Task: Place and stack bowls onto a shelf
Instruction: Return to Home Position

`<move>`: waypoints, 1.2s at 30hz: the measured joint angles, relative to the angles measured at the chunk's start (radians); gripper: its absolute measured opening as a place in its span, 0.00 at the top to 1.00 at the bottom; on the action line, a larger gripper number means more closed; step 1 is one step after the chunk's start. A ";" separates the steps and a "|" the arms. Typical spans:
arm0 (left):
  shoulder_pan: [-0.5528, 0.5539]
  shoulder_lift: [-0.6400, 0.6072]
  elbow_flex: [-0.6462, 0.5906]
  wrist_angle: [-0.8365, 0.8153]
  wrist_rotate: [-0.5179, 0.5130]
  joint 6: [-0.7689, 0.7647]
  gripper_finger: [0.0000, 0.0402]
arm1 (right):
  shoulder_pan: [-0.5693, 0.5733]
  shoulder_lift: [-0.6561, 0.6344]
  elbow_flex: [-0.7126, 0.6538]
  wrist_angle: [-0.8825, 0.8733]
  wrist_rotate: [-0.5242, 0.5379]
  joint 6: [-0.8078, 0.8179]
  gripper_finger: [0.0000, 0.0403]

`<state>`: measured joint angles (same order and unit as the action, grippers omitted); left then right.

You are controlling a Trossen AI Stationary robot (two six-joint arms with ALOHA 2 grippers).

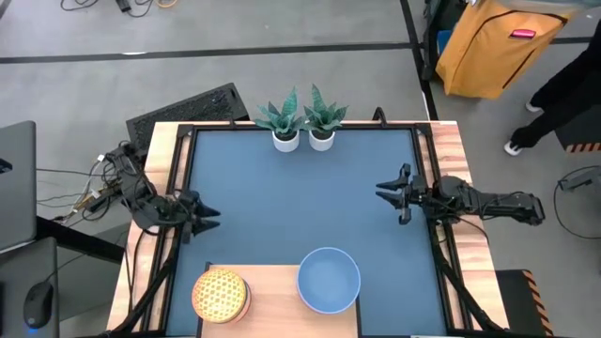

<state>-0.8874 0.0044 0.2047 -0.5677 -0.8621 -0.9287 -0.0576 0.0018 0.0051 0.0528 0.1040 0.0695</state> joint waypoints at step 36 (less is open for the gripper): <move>0.007 -0.001 -0.195 0.756 0.543 0.920 0.46 | -0.247 0.000 -0.001 0.106 -0.583 0.191 0.67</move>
<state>-0.8808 0.0036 0.0097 0.1879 -0.3188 -0.0088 -0.3049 0.0017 0.0044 0.1587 -0.4786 0.2608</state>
